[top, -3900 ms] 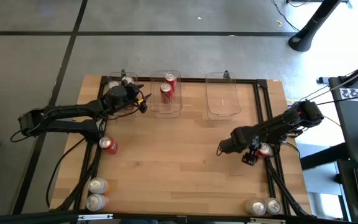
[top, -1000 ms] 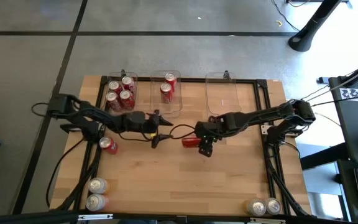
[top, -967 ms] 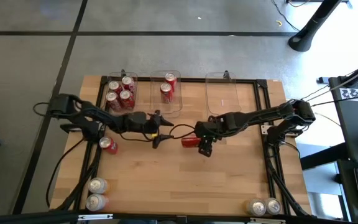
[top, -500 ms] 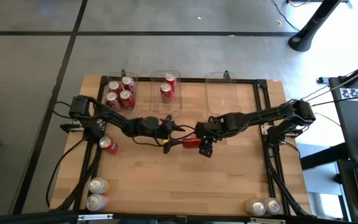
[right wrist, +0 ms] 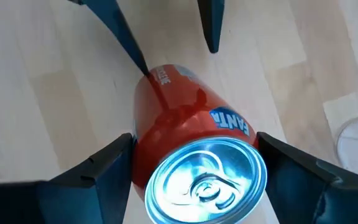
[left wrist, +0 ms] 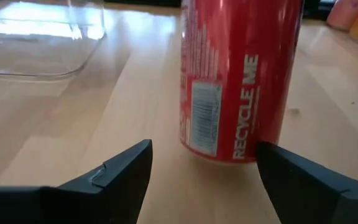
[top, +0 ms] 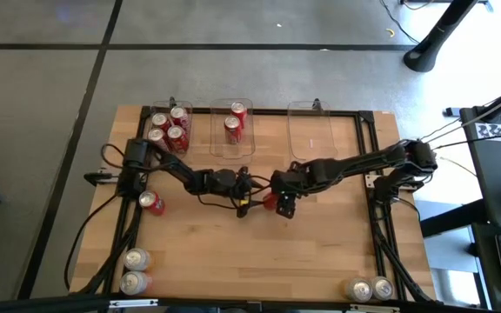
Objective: Sort soda cans
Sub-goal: Put the orange soda can into the middle transparent bin
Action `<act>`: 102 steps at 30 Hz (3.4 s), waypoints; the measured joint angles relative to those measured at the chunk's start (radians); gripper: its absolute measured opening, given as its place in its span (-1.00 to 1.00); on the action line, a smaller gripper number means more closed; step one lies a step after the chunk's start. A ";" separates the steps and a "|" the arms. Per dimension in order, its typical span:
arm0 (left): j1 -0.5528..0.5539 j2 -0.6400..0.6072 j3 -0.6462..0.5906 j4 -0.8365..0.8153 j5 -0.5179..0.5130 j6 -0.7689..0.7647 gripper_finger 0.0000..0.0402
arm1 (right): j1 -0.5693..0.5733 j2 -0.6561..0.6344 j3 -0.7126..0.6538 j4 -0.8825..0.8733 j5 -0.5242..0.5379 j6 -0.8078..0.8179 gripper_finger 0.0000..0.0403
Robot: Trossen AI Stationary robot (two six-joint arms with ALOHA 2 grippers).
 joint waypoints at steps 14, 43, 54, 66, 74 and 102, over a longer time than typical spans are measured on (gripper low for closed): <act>0.000 0.026 0.041 -0.023 -0.004 0.018 0.39 | 0.000 0.043 0.017 0.108 0.079 -0.094 0.43; -0.005 -0.146 0.030 -0.378 -0.004 0.027 0.39 | 0.000 0.043 0.169 -0.068 -0.036 -0.133 0.78; -0.016 -0.189 0.026 -0.467 -0.005 0.027 0.39 | 0.015 -0.106 0.106 -0.099 -0.019 -0.138 0.78; -0.058 -0.598 -0.188 -0.479 -0.161 0.044 0.39 | 0.013 -0.397 -0.359 0.435 0.089 -0.060 0.78; -0.057 -0.805 -0.283 -0.487 -0.187 0.022 0.39 | 0.014 -0.369 -0.368 0.536 0.088 -0.091 0.94; -0.057 -0.851 -0.307 -0.517 -0.187 0.006 0.39 | 0.021 -0.204 -0.383 0.678 0.051 -0.165 0.96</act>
